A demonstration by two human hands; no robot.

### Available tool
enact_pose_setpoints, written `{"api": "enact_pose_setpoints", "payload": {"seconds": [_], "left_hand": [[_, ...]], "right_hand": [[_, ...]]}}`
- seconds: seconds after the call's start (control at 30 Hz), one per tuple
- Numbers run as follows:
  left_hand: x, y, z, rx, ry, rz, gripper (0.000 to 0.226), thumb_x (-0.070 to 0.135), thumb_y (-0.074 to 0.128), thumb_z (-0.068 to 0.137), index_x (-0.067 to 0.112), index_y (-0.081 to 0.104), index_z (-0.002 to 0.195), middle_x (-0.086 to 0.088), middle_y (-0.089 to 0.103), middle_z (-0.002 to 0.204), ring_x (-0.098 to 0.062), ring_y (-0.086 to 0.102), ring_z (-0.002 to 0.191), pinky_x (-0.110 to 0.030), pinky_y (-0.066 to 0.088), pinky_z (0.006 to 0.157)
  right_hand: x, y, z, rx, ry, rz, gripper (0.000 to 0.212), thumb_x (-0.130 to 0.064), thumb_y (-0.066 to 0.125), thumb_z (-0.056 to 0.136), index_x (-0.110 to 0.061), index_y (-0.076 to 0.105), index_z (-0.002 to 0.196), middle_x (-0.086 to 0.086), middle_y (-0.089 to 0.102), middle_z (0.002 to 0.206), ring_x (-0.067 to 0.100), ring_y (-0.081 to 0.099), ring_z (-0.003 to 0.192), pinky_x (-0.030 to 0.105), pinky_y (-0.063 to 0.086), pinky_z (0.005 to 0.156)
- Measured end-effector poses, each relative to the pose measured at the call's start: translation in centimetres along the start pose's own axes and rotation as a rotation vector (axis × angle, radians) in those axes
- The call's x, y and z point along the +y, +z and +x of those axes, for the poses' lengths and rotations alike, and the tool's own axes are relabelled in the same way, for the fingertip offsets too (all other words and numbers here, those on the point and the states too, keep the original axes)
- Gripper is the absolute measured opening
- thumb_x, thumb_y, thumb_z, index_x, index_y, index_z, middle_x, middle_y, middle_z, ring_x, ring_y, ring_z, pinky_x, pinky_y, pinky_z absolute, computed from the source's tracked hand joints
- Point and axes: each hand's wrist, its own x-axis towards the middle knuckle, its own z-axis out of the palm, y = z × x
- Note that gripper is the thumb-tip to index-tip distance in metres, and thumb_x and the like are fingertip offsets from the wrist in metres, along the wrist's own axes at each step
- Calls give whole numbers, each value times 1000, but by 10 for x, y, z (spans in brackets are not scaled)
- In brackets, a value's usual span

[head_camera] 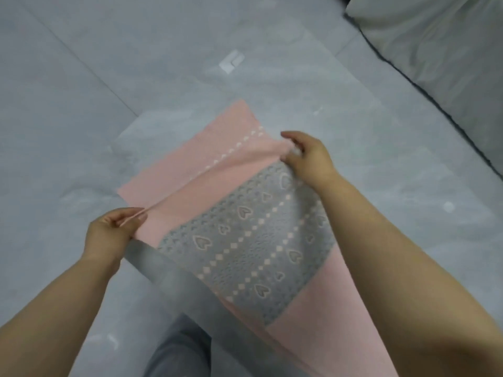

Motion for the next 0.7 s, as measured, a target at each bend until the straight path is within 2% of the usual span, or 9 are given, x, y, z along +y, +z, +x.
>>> {"api": "enact_pose_setpoints", "payload": {"seconds": [0.07,0.17,0.23,0.33,0.4,0.5,0.57,0.63,0.7], "left_hand": [[3,0,9,47,56,84,13,4,63,85,6,68,97,10,62,69,1,56,63,-4,44,58],[7,2,21,74,105,178,15,5,62,86,3,69,99,11,59,74,-1,52,69,-1,41,60],[8,0,28,99,108,186,15,6,62,86,2,70,98,5,62,77,-3,54,72,1,40,62],[9,-4,32,150,127,150,15,8,61,86,4,70,97,5,64,80,3,54,73,-3,41,69],[11,-8,37,184,128,100,14,9,62,86,5,70,97,4,65,81,0,56,74,-12,42,74],[14,-7,47,199,154,158,15,7,63,85,1,71,96,-5,63,99,-18,58,88,-17,41,80],[13,-5,53,211,181,213,15,5,64,84,-1,70,96,-6,54,113,-19,55,95,-19,39,86],[11,-2,56,203,178,258,13,3,64,84,-2,70,94,-11,47,127,-19,52,98,-22,36,92],[7,1,57,171,211,339,9,3,62,85,-3,68,89,-16,49,121,-19,49,94,-22,34,89]], "right_hand": [[2,26,6,-99,127,-176,52,-8,65,79,-9,45,128,12,56,125,24,55,108,34,43,94],[-8,42,13,-68,275,-185,48,-30,66,81,-10,40,117,4,55,96,20,54,71,34,49,71],[-15,45,20,-9,239,-94,36,-26,63,84,-11,48,113,4,55,88,17,50,60,26,51,59],[-24,45,33,137,42,24,29,-16,57,86,-18,58,115,-7,59,84,15,53,79,27,49,79],[-33,49,47,218,-29,120,31,-9,54,87,-16,58,117,-5,63,94,11,54,92,24,46,89],[-43,58,69,226,-39,224,39,4,44,86,-11,54,121,6,66,103,8,58,95,3,40,83],[-44,67,79,177,-6,131,42,5,42,86,-11,51,124,8,66,108,8,56,98,-5,35,75],[-39,75,85,138,20,-20,44,4,44,85,-13,51,125,8,62,120,14,55,107,6,37,83],[-37,81,91,117,14,-129,45,3,48,84,-14,50,126,9,55,127,22,52,115,23,38,94]]}}
